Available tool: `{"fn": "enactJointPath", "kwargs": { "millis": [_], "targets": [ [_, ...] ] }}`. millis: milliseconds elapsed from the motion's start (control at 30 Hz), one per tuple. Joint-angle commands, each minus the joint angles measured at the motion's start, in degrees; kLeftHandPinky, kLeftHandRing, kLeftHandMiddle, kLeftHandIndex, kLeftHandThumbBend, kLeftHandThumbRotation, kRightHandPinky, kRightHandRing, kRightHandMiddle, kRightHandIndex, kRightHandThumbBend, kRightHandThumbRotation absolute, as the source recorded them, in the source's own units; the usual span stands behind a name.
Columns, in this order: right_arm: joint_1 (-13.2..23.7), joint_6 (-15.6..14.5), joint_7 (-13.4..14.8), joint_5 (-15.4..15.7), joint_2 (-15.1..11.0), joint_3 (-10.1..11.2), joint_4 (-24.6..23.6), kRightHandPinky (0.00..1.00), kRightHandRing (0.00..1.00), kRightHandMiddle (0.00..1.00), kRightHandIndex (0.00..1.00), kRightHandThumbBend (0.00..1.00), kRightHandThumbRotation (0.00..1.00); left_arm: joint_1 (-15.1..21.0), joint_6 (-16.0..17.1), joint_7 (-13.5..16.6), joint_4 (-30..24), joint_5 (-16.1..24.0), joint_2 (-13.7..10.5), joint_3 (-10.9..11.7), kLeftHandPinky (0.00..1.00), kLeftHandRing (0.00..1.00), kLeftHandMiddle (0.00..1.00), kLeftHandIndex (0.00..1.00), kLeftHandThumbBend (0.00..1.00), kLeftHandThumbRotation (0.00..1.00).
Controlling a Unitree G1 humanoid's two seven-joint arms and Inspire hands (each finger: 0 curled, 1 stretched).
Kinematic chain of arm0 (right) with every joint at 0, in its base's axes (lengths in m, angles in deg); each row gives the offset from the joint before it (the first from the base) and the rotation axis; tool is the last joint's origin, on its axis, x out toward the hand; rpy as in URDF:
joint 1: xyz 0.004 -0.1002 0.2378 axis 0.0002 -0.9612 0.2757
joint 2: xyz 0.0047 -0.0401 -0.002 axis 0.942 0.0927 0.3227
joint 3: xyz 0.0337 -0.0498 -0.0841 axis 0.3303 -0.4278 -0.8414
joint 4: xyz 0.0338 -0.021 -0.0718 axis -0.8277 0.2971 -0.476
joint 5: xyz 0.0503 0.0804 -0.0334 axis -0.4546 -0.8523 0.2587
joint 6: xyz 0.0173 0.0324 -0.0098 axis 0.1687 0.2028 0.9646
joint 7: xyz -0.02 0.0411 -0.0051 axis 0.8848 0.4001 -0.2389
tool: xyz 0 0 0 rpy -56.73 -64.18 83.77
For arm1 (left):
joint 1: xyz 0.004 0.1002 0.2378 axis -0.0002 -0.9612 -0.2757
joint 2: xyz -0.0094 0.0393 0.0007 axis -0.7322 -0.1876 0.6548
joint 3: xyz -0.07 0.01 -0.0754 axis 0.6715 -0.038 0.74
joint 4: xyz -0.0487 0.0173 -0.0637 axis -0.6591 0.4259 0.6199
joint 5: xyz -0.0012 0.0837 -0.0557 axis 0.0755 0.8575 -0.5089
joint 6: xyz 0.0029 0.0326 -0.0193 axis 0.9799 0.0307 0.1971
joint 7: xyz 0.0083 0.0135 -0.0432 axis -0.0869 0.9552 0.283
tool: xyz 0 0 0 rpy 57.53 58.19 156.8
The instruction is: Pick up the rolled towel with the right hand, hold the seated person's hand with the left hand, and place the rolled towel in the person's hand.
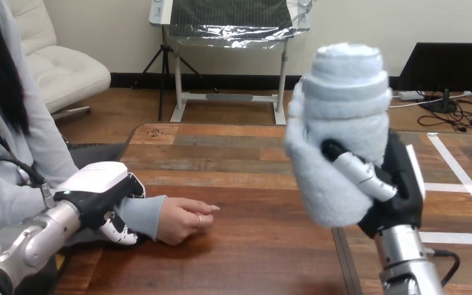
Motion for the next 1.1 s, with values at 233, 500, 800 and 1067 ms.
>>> {"fn": "enactJointPath", "kwargs": {
  "millis": [233, 500, 800, 1067],
  "targets": [
    [6.7, 3.4, -0.2, 1.7, 0.0, 0.1, 6.8, 0.12, 0.17, 0.28, 0.30, 0.59, 0.00, 0.0, 6.2, 2.9, -4.9, -1.4, -0.9, 0.7, 0.24, 0.30, 0.35, 0.33, 0.87, 0.00],
    [8.6, 4.0, 0.2, 3.3, -0.4, 0.2, 11.2, 0.14, 0.19, 0.30, 0.32, 0.57, 0.00, 0.0, 8.2, 2.3, -7.4, -2.1, -1.8, 1.4, 0.23, 0.29, 0.35, 0.33, 0.86, 0.00],
    [11.1, 7.1, 0.6, 5.8, -0.5, 0.3, 17.5, 0.15, 0.19, 0.31, 0.34, 0.55, 0.00, -0.6, 9.5, 1.8, -10.8, -3.3, -2.7, 2.7, 0.23, 0.29, 0.35, 0.34, 0.88, 0.00],
    [13.1, 10.8, 1.3, 8.8, -0.9, 0.1, 23.2, 0.15, 0.19, 0.30, 0.34, 0.54, 0.00, -1.1, 9.7, 0.3, -14.0, -4.4, -3.6, 3.9, 0.25, 0.30, 0.37, 0.35, 0.90, 0.00]
  ]
}}
